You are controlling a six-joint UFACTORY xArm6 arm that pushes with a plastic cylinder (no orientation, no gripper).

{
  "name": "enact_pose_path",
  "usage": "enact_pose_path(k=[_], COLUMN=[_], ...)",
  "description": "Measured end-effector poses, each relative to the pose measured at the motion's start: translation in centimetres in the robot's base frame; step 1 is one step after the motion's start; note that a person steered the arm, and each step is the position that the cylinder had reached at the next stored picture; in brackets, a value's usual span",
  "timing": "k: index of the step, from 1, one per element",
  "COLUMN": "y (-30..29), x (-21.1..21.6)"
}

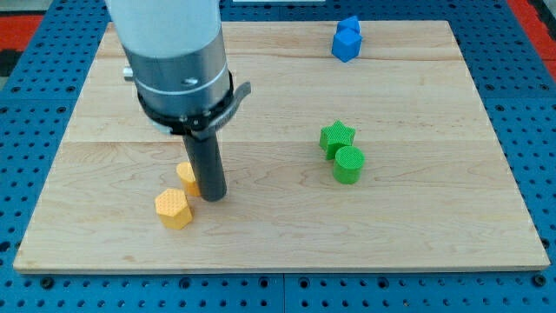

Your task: Push the yellow hexagon below the yellow heart

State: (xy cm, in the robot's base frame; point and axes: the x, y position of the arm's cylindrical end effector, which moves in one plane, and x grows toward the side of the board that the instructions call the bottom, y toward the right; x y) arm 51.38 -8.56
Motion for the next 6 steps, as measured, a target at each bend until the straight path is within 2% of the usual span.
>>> enact_pose_path(k=[2,3,4,5,6], y=[-5.0,-3.7,2.7,2.7,1.7], x=[-3.2,-2.7,-0.5,2.8,3.4])
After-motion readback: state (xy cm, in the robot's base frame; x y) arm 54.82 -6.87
